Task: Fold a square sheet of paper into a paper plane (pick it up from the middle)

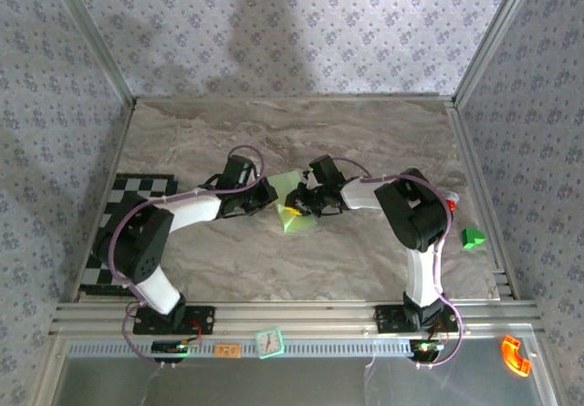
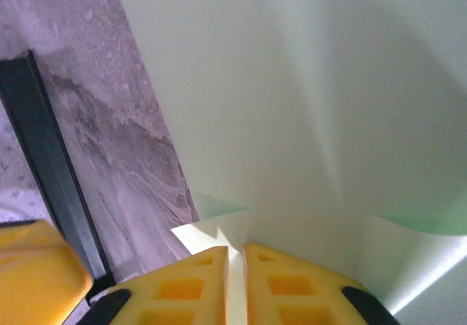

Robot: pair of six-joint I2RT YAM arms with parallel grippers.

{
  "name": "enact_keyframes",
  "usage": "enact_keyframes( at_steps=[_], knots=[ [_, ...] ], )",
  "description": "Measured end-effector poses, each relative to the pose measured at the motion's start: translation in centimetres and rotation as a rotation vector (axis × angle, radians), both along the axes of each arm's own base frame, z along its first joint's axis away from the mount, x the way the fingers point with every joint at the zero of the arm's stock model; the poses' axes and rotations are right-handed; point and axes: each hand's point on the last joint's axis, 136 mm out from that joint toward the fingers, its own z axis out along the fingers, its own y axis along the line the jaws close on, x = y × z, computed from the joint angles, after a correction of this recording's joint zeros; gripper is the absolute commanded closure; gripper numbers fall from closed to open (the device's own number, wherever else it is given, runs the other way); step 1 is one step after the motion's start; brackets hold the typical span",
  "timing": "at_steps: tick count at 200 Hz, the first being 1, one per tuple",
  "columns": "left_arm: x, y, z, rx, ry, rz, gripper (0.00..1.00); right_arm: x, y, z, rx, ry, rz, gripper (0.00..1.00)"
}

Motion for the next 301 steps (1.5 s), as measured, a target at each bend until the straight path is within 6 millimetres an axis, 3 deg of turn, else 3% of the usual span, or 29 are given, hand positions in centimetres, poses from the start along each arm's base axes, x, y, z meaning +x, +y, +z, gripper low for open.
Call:
enact_keyframes(
  at_steps=[50,90,209,264,301],
  knots=[
    [-0.8,-0.8,-2.6,0.006,0.066,-0.027,1.0,0.0,-0.3,-0.3,-0.027,0.002,0.003,0.97],
    [-0.7,-1.0,-3.5,0.012,0.087,-0.033,1.0,0.0,-0.3,-0.3,-0.034,0.003,0.003,0.97],
    [-0.3,-1.1,-4.5,0.08,0.133,-0.036,1.0,0.1,-0.2,0.0,-0.017,-0.005,0.006,0.96],
    [-0.3,-1.3,-4.4,0.107,0.131,-0.067,1.0,1.2,-1.1,2.2,0.005,-0.092,0.02,0.95],
    [-0.1,-1.4,-4.4,0.137,0.115,-0.114,1.0,1.5,-2.0,1.9,-0.022,-0.127,0.05,0.95]
  ],
)
